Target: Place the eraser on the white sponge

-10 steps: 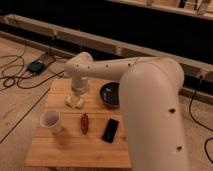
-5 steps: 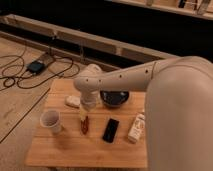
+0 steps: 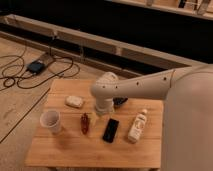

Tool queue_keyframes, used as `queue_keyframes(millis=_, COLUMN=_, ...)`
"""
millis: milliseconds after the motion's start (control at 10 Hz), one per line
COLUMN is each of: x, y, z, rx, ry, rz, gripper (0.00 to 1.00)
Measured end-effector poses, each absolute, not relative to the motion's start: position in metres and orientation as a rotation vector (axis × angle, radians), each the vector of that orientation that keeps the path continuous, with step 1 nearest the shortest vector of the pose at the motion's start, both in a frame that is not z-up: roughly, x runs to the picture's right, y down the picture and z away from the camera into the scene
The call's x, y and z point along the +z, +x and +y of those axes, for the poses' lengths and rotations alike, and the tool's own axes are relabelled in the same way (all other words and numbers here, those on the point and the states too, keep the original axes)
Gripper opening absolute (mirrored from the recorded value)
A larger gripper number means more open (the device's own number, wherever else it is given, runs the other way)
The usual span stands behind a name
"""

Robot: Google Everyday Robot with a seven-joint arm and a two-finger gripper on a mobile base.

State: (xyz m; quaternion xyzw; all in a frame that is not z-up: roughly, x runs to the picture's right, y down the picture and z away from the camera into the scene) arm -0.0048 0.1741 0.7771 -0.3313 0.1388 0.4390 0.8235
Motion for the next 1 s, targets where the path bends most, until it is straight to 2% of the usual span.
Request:
queue_keyframes(millis=500, x=0.782, y=0.021, z=0.216, rx=0.995, ry=-0.744, rz=0.355, gripper=0.74)
queue_keyframes(millis=1000, x=0.795, y=0.036, z=0.228, rx=1.049, ry=-0.752, rz=0.375, gripper=0.74)
